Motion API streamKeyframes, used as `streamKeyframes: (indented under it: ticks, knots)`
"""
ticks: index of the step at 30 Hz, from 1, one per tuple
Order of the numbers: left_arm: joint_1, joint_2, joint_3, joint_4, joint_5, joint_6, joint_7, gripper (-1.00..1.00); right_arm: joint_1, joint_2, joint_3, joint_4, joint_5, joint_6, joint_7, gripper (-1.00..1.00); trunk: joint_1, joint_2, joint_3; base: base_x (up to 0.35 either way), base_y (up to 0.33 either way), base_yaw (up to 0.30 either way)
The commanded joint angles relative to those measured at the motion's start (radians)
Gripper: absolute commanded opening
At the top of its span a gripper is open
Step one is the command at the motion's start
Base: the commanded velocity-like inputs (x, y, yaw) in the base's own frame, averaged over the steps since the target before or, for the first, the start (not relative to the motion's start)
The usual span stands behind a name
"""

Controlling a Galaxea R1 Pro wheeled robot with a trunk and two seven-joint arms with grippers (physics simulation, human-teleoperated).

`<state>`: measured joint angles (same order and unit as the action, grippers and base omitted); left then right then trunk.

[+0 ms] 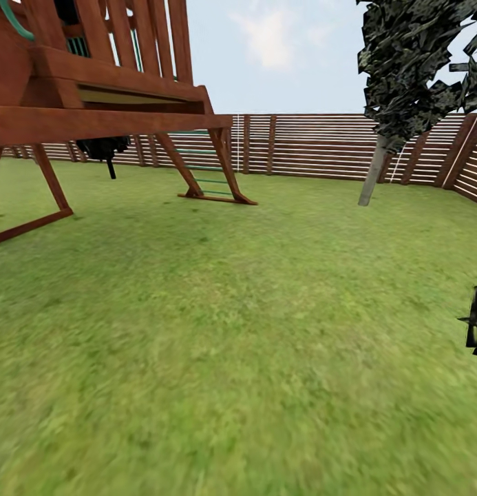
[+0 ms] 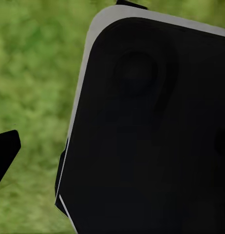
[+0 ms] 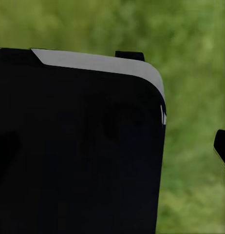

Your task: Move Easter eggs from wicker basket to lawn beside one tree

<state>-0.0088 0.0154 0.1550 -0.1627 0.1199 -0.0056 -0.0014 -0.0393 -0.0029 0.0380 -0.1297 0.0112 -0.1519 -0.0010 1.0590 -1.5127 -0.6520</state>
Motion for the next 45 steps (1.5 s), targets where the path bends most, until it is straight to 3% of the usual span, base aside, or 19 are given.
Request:
streamKeyframes:
  ticks: [1, 45]
  knots:
    - [-0.001, 0.0, 0.0, 0.0, 0.011, -0.001, 0.0, 1.0, -0.001, 0.0, 0.003, 0.001, 0.001, -0.003, 0.0, 1.0, 0.001, 0.0, -0.001, 0.339, 0.0, 0.0]
    - [0.0, 0.0, 0.0, 0.0, 0.011, -0.001, 0.0, 1.0, -0.001, 0.001, 0.003, 0.001, 0.001, -0.003, 0.0, 1.0, 0.001, 0.0, -0.001, 0.339, 0.0, 0.0]
